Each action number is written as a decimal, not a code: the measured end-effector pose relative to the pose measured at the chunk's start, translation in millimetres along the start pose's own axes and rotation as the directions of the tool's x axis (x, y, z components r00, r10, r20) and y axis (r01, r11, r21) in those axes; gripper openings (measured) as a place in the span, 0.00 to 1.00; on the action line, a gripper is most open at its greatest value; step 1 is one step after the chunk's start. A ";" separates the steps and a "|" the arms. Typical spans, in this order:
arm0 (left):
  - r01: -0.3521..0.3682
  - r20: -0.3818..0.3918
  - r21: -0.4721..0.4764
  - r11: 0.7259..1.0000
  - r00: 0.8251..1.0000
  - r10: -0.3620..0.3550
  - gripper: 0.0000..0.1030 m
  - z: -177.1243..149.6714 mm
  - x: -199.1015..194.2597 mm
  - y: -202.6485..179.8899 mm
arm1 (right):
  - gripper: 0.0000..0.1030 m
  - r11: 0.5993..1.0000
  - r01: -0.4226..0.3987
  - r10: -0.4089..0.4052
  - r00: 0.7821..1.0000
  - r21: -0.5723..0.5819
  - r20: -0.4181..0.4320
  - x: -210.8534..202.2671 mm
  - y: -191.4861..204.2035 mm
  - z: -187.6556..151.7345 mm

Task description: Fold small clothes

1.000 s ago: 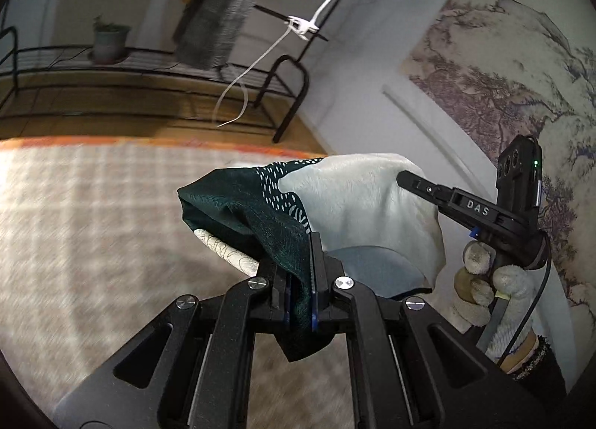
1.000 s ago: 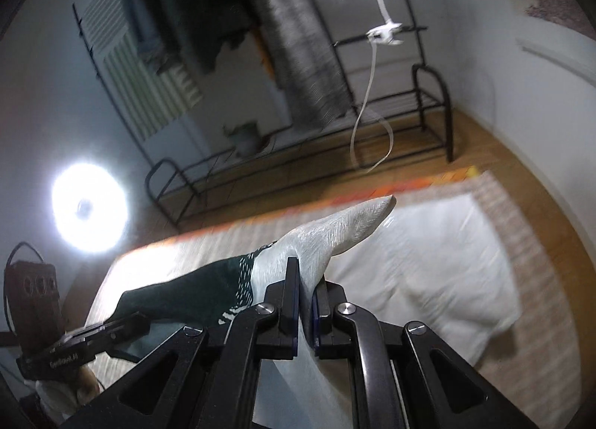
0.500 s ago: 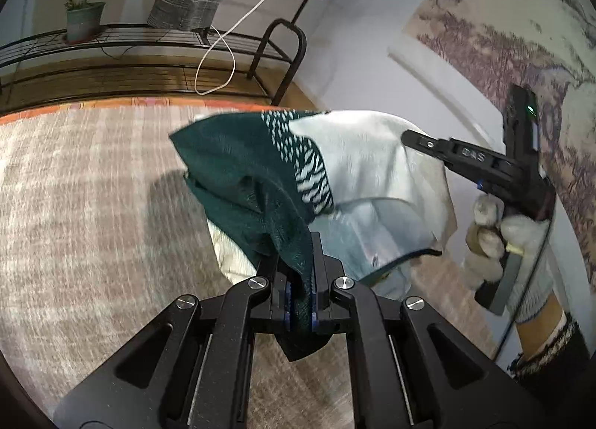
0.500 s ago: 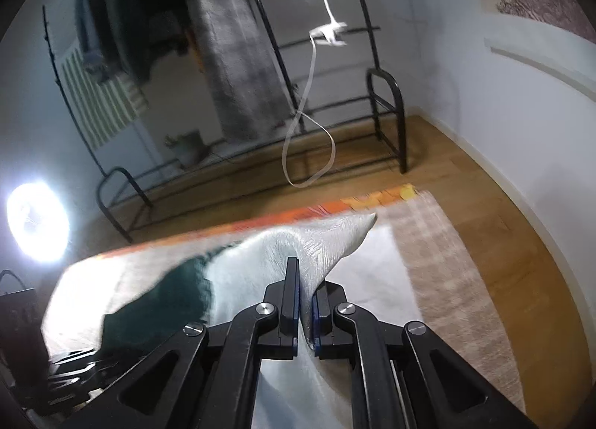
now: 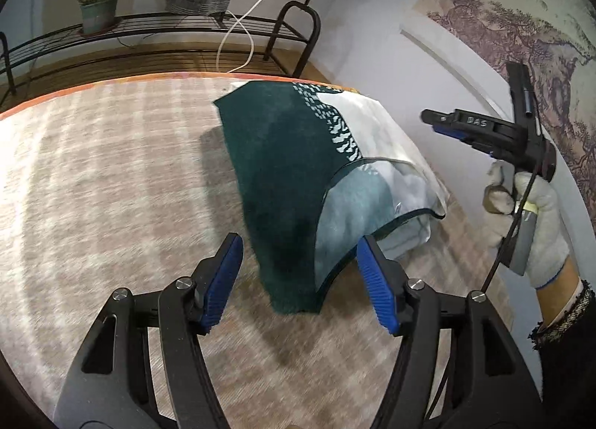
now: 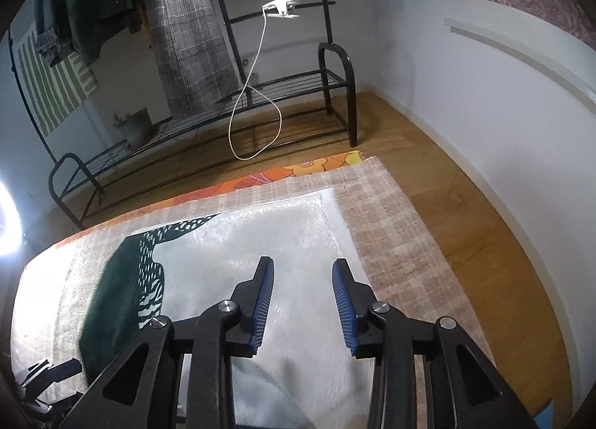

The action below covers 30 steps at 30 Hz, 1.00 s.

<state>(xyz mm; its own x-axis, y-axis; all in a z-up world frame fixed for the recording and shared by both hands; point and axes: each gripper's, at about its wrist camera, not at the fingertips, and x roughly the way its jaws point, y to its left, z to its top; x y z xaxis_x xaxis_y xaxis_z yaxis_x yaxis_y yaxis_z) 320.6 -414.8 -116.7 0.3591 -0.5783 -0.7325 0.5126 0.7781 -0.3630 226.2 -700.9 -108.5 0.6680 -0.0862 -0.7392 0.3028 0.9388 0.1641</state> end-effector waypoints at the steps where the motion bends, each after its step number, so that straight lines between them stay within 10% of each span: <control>1: -0.003 0.002 0.001 1.000 1.000 0.003 0.63 -2.0 -4.1 0.8 | 0.33 1.000 -0.002 0.002 1.000 0.004 0.003 -4.5 0.7 -1.1; 30: -0.094 0.254 0.181 0.979 0.966 0.046 0.72 -78.2 -259.1 -28.0 | 0.46 0.998 0.032 -0.020 0.981 -0.059 0.193 -248.8 150.9 -73.5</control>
<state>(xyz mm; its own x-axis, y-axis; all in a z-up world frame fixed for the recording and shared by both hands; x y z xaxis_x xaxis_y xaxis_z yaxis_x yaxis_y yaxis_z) 152.2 -267.6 38.2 0.5686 -0.5855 -0.5778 0.6095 0.7716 -0.1821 55.7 -513.2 52.2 0.7804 -0.1681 -0.6023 0.2834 0.9537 0.1010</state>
